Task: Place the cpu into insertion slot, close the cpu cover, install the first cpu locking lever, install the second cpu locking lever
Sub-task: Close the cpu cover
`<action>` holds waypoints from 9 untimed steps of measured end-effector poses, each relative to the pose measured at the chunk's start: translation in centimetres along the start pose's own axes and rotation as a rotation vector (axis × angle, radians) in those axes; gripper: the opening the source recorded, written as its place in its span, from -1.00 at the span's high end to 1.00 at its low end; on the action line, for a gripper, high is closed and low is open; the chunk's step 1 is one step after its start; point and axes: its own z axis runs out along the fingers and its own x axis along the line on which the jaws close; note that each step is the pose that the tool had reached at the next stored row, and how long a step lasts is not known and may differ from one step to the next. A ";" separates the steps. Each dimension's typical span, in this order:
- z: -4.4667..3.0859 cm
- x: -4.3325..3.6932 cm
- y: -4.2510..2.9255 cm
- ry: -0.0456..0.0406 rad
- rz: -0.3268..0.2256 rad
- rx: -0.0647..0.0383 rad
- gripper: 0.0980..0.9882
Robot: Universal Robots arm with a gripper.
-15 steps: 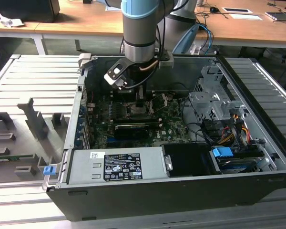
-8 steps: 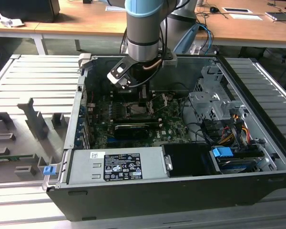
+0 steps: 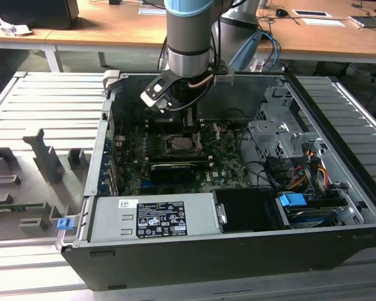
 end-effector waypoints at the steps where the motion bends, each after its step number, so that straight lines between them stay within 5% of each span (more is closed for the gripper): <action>1: -0.09 0.00 0.01 0.0000 0.000 0.000 0.98; 9: -0.54 0.02 0.04 0.0002 0.000 0.000 0.98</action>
